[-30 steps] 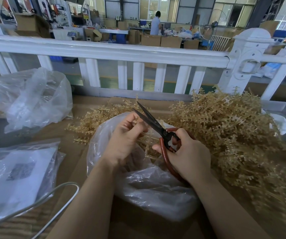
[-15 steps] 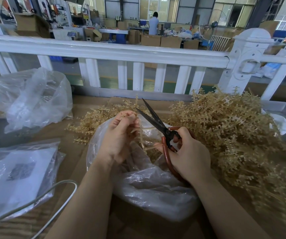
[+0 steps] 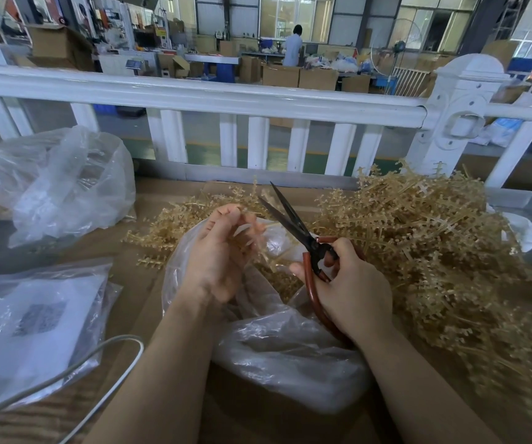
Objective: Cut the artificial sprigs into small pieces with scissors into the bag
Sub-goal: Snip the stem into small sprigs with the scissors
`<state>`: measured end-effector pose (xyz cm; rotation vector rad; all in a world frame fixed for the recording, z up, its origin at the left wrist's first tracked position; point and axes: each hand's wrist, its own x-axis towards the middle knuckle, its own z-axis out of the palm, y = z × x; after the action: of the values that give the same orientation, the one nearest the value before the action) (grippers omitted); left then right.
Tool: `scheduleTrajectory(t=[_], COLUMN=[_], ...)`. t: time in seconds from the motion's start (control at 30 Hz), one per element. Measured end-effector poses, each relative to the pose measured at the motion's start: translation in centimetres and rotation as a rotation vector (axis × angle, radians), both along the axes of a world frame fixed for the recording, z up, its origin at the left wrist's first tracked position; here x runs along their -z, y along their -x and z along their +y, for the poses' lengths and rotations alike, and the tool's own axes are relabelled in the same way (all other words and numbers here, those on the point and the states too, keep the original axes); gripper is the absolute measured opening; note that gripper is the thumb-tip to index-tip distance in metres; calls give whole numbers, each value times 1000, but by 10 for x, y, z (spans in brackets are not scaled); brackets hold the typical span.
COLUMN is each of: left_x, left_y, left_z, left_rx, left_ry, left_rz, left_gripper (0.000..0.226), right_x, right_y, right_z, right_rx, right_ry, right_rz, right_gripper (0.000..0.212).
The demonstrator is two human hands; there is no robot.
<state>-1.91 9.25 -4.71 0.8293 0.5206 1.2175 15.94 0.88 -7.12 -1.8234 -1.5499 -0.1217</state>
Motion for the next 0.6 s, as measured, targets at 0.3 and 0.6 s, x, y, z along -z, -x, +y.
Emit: scheduleTrajectory(t=[0.3, 0.6], left_x=[0, -3], left_y=[0, 1], left_z=[1, -1], left_rx=[-23, -1], left_ry=[59, 95], left_rz=[-48, -90], left_gripper=[22, 31], right_x=[0, 0], right_y=[0, 1], right_z=[0, 0], right_rx=[-1, 17], right_ry=[20, 12], right_rz=[8, 26], right_gripper=[66, 68])
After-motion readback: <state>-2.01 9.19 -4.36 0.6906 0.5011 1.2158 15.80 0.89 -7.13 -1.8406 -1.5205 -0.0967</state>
